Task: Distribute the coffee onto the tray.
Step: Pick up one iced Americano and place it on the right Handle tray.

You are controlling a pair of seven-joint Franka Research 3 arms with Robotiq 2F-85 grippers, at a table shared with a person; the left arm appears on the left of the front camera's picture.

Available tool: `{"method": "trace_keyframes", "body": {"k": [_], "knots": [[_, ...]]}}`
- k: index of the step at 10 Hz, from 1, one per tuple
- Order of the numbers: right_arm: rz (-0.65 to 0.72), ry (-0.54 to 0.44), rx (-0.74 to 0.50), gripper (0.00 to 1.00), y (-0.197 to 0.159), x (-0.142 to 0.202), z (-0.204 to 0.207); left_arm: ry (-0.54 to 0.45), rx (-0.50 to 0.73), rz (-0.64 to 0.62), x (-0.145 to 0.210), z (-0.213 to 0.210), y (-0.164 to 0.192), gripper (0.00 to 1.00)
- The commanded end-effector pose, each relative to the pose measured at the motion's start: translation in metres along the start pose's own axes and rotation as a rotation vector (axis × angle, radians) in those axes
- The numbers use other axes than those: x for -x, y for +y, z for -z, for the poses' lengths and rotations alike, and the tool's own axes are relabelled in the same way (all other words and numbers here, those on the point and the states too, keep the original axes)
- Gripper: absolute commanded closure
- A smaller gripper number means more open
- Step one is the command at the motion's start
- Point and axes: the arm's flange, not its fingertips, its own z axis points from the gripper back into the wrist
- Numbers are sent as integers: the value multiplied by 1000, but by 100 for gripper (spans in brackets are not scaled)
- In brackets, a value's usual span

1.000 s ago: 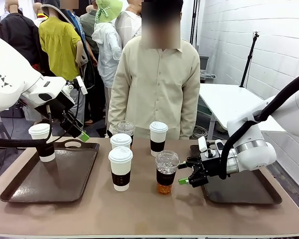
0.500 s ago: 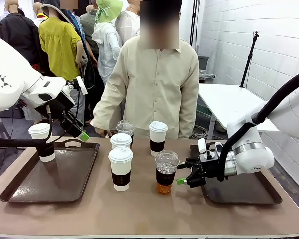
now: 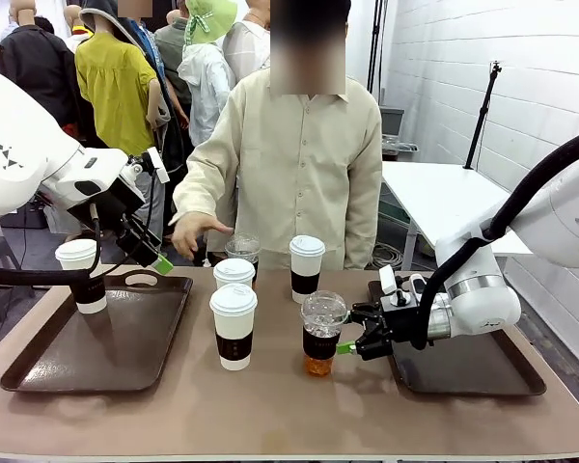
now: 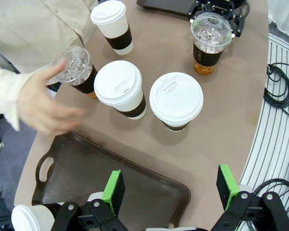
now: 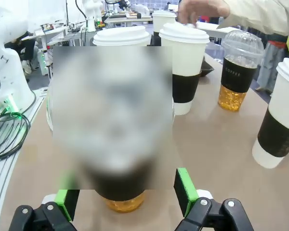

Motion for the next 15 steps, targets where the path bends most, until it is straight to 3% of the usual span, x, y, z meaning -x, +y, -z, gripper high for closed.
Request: {"method": "trace_keyframes", "body": {"k": [1, 10, 13, 15], "knots": [[-19, -13, -27, 0, -5, 1, 8, -6, 12, -1, 0, -1, 2, 0], [35, 3, -173, 0, -13, -7, 46, -6, 12, -1, 0, -1, 2, 0], [48, -23, -158, 52, -11, -4, 43, -6, 12, -1, 0, -1, 2, 0], [60, -37, -161, 52, -12, -5, 41, -6, 12, -1, 0, -1, 2, 0]]}}
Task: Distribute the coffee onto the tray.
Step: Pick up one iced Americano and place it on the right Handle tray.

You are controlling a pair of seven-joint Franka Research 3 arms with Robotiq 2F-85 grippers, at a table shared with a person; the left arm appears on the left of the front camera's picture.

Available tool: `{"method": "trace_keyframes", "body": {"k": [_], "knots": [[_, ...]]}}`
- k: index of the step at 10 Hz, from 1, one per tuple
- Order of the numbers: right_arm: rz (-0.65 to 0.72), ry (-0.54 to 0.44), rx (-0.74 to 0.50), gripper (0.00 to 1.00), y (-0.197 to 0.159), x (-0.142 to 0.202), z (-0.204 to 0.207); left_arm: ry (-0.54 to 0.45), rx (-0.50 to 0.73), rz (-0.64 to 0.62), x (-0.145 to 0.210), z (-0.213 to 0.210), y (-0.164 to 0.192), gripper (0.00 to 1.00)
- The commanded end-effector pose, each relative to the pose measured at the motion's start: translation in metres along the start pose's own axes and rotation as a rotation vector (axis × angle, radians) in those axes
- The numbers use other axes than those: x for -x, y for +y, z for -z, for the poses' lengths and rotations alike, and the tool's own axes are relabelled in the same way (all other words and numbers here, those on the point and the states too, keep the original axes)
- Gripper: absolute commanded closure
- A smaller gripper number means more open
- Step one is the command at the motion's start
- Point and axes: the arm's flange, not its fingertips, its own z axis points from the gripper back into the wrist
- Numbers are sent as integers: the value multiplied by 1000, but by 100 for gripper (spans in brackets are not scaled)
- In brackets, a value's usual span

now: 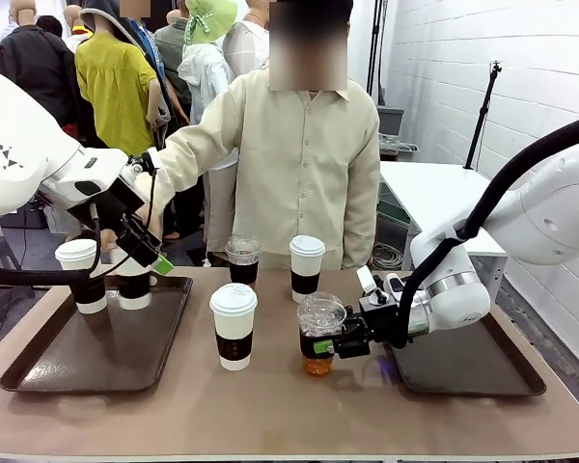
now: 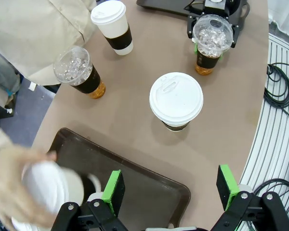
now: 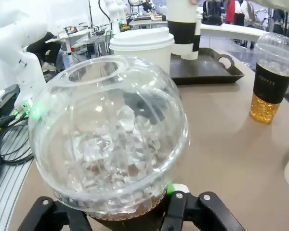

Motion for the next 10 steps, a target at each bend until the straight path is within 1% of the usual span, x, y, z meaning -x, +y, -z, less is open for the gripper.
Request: {"method": "trace_keyframes", "body": {"k": [1, 2, 3, 4, 6, 8, 9, 10], "knots": [[20, -37, -18, 52, -2, -3, 0, -6, 12, -1, 0, -1, 2, 0], [31, -40, -12, 52, 1, -7, -6, -6, 12, -1, 0, -1, 2, 0], [78, -39, 5, 52, 6, -15, -20, -6, 12, -1, 0, -1, 2, 0], [91, -47, 36, 52, 13, -24, -38, -6, 12, -1, 0, -1, 2, 0], [108, -28, 74, 52, 28, -40, -81, -6, 12, -1, 0, -1, 2, 0], [154, -13, 84, 52, 42, -38, -122, -6, 12, -1, 0, -1, 2, 0], [173, -11, 79, 52, 50, -32, -140, -6, 12, -1, 0, -1, 2, 0], [182, -17, 106, 52, 58, -24, -157, -6, 12, -1, 0, -1, 2, 0]]}}
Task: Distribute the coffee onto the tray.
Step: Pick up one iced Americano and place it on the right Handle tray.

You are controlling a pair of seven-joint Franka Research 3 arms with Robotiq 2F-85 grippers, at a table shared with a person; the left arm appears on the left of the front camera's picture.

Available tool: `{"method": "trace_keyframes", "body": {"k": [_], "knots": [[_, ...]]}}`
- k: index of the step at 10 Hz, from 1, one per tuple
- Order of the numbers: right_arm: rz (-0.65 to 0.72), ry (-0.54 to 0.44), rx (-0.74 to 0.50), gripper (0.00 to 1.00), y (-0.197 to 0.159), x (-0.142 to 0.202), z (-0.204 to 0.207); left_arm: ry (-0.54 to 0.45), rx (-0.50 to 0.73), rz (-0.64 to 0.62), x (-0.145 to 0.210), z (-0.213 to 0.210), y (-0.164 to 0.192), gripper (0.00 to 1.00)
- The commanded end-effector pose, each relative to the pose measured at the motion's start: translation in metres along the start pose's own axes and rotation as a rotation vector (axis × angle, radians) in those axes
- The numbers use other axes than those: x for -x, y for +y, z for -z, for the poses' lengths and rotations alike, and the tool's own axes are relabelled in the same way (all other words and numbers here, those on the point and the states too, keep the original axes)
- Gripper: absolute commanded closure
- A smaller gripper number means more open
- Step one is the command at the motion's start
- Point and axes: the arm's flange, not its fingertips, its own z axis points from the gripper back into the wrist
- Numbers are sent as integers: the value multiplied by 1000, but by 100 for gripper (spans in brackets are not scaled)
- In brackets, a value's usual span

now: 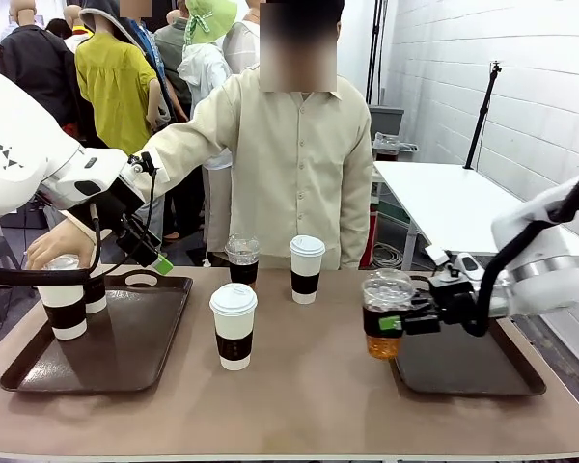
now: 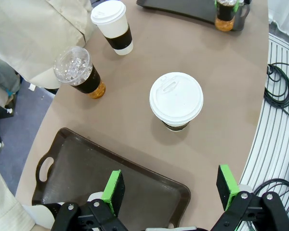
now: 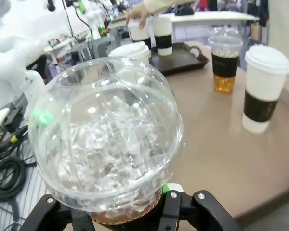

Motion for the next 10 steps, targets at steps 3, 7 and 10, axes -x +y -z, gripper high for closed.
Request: {"method": "trace_keyframes", "body": {"k": [3, 7, 10], "knots": [[20, -49, 89, 52, 16, 33, -45, -7, 13, -1, 1, -1, 2, 0], [16, -83, 157, 52, 3, 58, -62, -7, 13, -1, 1, -1, 2, 0], [2, -85, 194, 52, -10, 68, -58, -7, 13, -1, 1, -1, 2, 0]]}}
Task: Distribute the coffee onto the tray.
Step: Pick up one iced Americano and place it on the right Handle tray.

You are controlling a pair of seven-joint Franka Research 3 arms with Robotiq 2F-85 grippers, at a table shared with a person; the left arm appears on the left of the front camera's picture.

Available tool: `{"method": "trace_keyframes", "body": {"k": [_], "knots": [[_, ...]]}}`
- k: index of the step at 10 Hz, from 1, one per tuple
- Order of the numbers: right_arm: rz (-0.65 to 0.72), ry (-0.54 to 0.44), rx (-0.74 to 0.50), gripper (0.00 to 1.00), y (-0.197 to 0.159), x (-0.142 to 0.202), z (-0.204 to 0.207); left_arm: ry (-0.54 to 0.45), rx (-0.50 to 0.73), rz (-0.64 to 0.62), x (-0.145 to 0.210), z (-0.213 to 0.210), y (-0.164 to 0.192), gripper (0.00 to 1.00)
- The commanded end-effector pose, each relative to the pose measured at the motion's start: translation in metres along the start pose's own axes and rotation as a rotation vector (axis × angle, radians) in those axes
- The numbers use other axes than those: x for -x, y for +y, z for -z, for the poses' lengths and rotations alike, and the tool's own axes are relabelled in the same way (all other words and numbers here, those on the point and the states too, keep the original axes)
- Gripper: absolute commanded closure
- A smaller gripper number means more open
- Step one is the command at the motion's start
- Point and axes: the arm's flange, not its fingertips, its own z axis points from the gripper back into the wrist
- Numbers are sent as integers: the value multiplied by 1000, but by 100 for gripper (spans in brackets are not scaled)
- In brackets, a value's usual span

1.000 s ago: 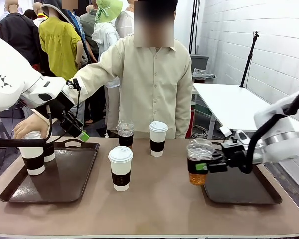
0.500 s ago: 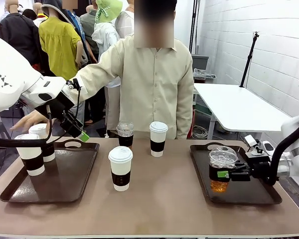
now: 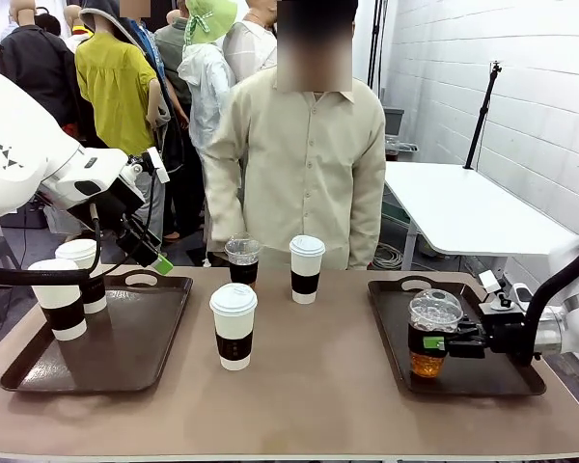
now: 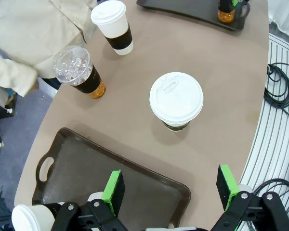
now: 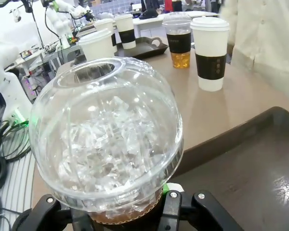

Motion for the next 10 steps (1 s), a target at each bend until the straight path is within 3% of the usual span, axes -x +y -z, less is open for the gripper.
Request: {"method": "trace_keyframes", "body": {"k": [1, 4, 5, 7, 10], "knots": [[-26, -31, 26, 52, -10, -1, 7, -7, 13, -1, 0, -1, 2, 0], [-22, -26, 27, 52, -12, -1, 10, -7, 13, -1, 0, -1, 2, 0], [-14, -18, 27, 42, -13, -1, 11, -7, 13, -1, 0, -1, 2, 0], [-3, -13, 24, 4, -13, 0, 13, -7, 13, -1, 0, -1, 2, 0], [9, 7, 18, 0, -11, 1, 15, -7, 13, -1, 0, -1, 2, 0]]}}
